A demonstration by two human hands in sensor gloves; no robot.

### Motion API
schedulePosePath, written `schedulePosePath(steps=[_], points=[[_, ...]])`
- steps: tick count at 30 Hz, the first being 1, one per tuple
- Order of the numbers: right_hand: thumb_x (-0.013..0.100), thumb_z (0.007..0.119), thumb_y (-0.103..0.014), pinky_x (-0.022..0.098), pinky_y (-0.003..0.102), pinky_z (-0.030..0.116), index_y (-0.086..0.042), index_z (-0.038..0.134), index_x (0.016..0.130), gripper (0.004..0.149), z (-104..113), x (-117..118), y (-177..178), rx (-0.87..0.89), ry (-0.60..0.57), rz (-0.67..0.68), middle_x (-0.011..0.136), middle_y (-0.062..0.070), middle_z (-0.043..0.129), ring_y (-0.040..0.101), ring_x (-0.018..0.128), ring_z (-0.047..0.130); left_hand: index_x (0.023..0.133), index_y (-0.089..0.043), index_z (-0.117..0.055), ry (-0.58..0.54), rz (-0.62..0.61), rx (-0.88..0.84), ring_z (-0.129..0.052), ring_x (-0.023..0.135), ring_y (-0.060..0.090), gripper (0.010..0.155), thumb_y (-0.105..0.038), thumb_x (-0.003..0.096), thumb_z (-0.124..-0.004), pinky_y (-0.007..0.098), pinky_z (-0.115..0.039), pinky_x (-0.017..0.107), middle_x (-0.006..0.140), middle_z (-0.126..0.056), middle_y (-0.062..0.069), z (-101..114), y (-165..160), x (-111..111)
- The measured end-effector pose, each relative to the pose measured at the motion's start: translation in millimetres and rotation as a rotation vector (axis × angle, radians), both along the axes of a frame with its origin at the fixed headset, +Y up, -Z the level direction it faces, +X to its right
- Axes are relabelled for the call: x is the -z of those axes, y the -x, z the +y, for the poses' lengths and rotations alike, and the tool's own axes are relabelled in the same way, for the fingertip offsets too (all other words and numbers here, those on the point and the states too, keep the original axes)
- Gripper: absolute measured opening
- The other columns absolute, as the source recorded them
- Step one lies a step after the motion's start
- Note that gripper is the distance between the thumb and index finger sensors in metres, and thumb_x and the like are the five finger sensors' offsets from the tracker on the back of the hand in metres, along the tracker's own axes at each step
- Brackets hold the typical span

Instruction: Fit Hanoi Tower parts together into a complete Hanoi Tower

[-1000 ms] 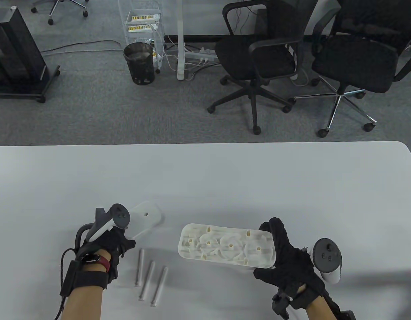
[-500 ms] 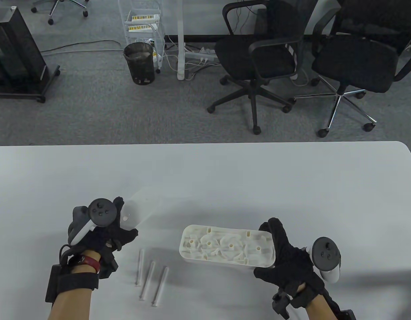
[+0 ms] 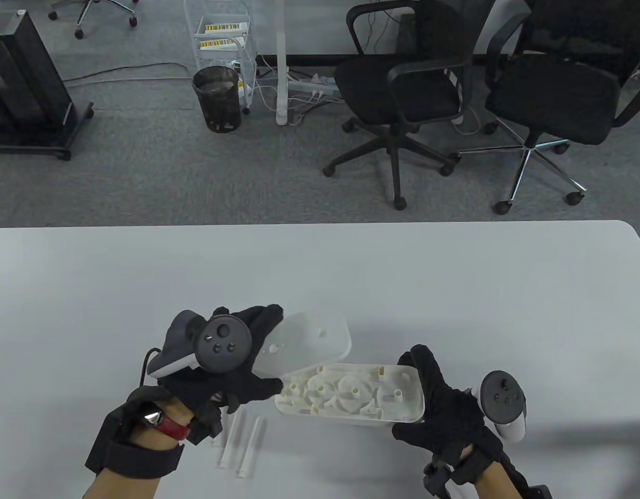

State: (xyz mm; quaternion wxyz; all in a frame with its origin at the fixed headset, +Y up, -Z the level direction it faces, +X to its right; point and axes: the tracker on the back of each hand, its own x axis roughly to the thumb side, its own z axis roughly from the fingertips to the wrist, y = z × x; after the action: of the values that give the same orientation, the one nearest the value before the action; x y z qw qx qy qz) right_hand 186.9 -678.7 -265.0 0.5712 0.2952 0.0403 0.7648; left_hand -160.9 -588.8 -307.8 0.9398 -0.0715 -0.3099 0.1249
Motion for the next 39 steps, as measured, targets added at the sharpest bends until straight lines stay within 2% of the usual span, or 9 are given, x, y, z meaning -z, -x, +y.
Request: schedulePosePath(steps=[1,2,4,14,31,37,39], points=[[0.028,0.100,-0.034,0.061,0.053,0.078,-0.008,0.004,0.096,0.121,0.6,-0.8,0.7,0.004,0.000,0.004,0.105,0.031,0.022,0.033,0.072,0.094,0.111,-0.021,-0.026,0.002,-0.013,0.006,-0.064,0.102,0.049,0.110,-0.066,0.0324,-0.089,0.073,-0.037,0.074,0.113,-0.045,0.022,1.7,-4.6,-1.8],[0.028,0.100,-0.034,0.061,0.053,0.078,-0.007,0.003,0.096,0.121,1.1,-1.6,0.8,0.008,-0.003,0.007,0.105,0.031,0.022,0.032,0.072,0.094,0.111,-0.021,-0.027,0.007,-0.043,0.018,-0.064,0.102,0.049,0.110,-0.065,0.0325,-0.089,0.073,-0.037,0.074,0.113,-0.045,0.022,14.2,-18.1,-10.3],[0.028,0.100,-0.033,0.060,0.052,0.079,-0.007,0.002,0.095,0.122,2.4,-2.7,1.1,0.015,-0.003,0.017,0.105,0.032,0.021,0.032,0.071,0.094,0.111,-0.021,-0.027,0.019,-0.083,0.024,-0.063,0.102,0.049,0.109,-0.065,0.0329,-0.089,0.073,-0.037,0.074,0.114,-0.045,0.022,19.4,-30.5,-14.9],[0.029,0.100,-0.033,0.061,0.052,0.079,-0.009,-0.003,0.093,0.124,10.2,-8.1,0.8,0.031,-0.027,0.023,0.105,0.033,0.021,0.032,0.073,0.094,0.111,-0.022,-0.029,0.062,-0.170,0.107,-0.063,0.102,0.050,0.107,-0.064,0.0338,-0.090,0.073,-0.037,0.074,0.114,-0.045,0.022,17.4,-73.6,-23.2],[0.029,0.100,-0.032,0.062,0.053,0.077,-0.024,0.001,0.096,0.119,14.7,-13.2,5.0,0.039,-0.044,0.061,0.105,0.033,0.020,0.033,0.075,0.093,0.111,-0.028,-0.035,0.052,-0.231,0.153,-0.062,0.104,0.049,0.100,-0.062,0.0348,-0.090,0.073,-0.037,0.074,0.114,-0.045,0.022,3.4,-93.4,-31.2],[0.029,0.100,-0.032,0.062,0.054,0.077,-0.032,0.012,0.098,0.112,15.9,-14.2,2.0,0.045,-0.058,0.045,0.105,0.032,0.020,0.033,0.075,0.092,0.112,-0.031,-0.039,0.028,-0.236,0.161,-0.063,0.103,0.050,0.097,-0.062,0.0351,-0.090,0.073,-0.039,0.074,0.114,-0.045,0.022,3.3,-97.8,-34.4],[0.029,0.100,-0.032,0.062,0.054,0.077,-0.030,0.022,0.100,0.106,16.3,-14.0,1.1,0.048,-0.057,0.043,0.105,0.032,0.020,0.034,0.075,0.093,0.112,-0.032,-0.039,0.024,-0.234,0.169,-0.062,0.104,0.050,0.096,-0.061,0.0352,-0.090,0.073,-0.040,0.074,0.114,-0.045,0.022,3.3,-98.9,-35.0]])
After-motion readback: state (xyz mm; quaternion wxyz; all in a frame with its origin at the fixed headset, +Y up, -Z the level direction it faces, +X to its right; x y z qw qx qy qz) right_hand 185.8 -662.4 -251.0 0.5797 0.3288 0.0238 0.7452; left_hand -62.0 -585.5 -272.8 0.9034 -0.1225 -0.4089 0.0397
